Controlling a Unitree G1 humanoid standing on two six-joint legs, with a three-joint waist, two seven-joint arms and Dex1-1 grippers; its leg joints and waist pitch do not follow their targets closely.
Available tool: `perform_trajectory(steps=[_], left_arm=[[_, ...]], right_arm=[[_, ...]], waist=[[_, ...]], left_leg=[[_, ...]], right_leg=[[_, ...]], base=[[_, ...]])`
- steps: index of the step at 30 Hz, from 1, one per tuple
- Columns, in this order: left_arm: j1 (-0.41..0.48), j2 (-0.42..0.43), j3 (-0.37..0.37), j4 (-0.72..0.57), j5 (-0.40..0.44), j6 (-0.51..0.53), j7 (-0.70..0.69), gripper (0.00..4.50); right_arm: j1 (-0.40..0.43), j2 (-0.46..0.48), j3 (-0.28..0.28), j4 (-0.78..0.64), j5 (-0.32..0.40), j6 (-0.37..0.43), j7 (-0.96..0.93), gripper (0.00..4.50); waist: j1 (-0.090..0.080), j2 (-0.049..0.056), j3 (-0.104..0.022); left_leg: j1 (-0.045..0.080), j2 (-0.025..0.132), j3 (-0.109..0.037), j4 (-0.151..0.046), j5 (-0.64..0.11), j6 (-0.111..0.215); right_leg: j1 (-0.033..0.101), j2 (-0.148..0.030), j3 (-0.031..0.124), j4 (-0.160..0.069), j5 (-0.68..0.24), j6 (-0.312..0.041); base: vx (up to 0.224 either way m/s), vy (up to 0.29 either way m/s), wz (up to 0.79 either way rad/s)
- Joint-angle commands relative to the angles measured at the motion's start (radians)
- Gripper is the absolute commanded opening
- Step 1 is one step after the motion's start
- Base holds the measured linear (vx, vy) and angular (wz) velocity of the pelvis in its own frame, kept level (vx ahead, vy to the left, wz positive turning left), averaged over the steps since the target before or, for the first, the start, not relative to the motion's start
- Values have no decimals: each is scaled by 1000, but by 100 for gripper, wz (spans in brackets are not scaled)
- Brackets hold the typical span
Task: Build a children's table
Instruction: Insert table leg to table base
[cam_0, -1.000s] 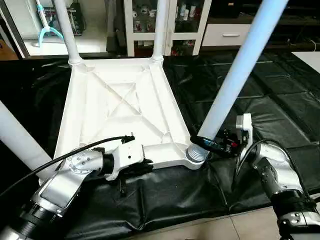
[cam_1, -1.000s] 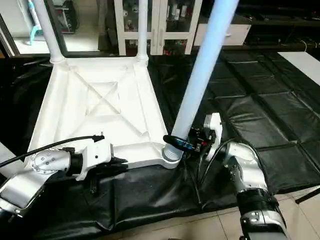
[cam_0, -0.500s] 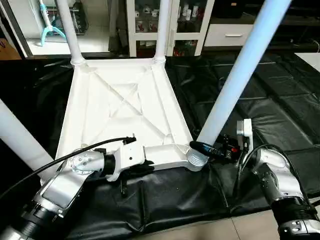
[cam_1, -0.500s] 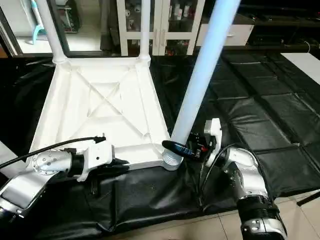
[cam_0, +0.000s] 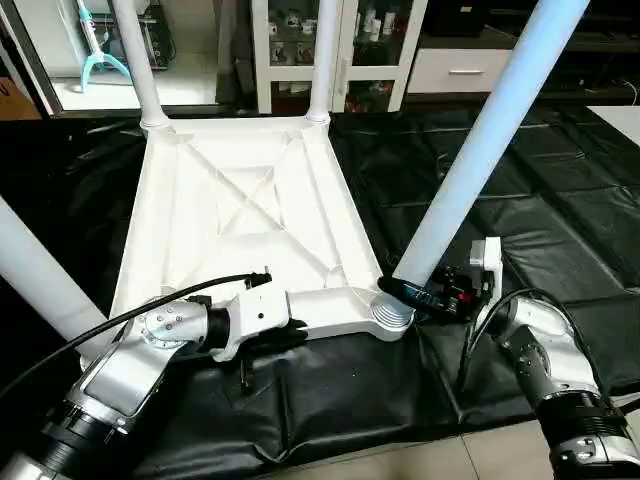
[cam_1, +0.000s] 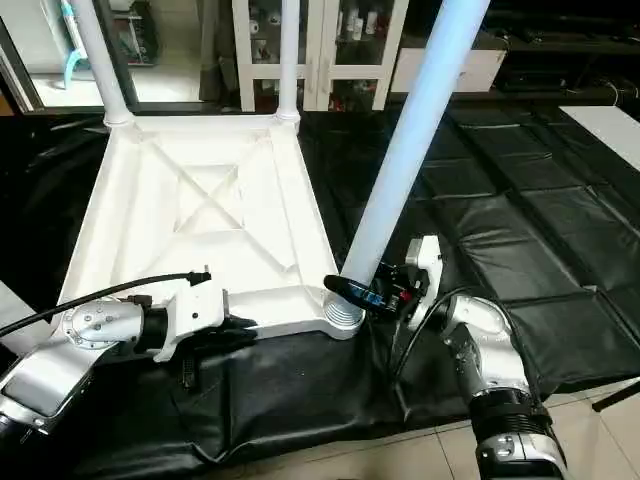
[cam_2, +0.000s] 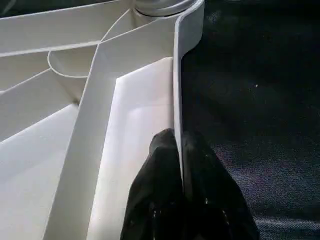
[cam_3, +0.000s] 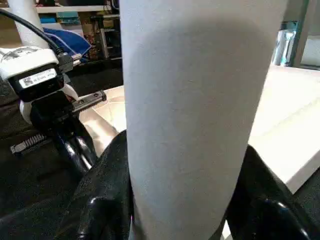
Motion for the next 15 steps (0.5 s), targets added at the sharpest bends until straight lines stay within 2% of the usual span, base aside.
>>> perform_trajectory(steps=[1, 5, 8, 11, 15], left_arm=[[13, -6, -39, 42, 35, 13, 5, 0], [15, -7, -38, 40, 37, 14, 6, 0], [15, -7, -37, 40, 37, 13, 6, 0], [11, -7, -37, 43, 39, 10, 5, 0], [9, -9, -38, 45, 40, 12, 2, 0]], right_arm=[[49, 8, 40, 70, -73, 0, -33, 187], [82, 31, 17, 78, -73, -52, -74, 187], [88, 35, 12, 80, -70, -60, -81, 187], [107, 57, -13, 86, -57, -83, -124, 187], [115, 60, -4, 88, -62, -77, -135, 187]], waist=[[-13, -1, -12], [-17, -1, -9], [-19, -1, -9], [-21, 2, -13], [-22, 5, -13]], left_leg=[[16, 38, -24, -91, -354, -7], [16, 38, -28, -94, -387, -16], [16, 39, -29, -97, -394, -17], [11, 38, -26, -99, -359, -10], [10, 40, -25, -102, -341, -3]], right_leg=[[-15, -67, 47, -125, -375, -174], [-20, -68, 48, -130, -423, -157], [-22, -68, 50, -132, -429, -150], [-17, -66, 51, -130, -368, -157], [-15, -64, 48, -126, -313, -177]], base=[[0, 0, 0], [0, 0, 0], [0, 0, 0], [0, 0, 0], [0, 0, 0]])
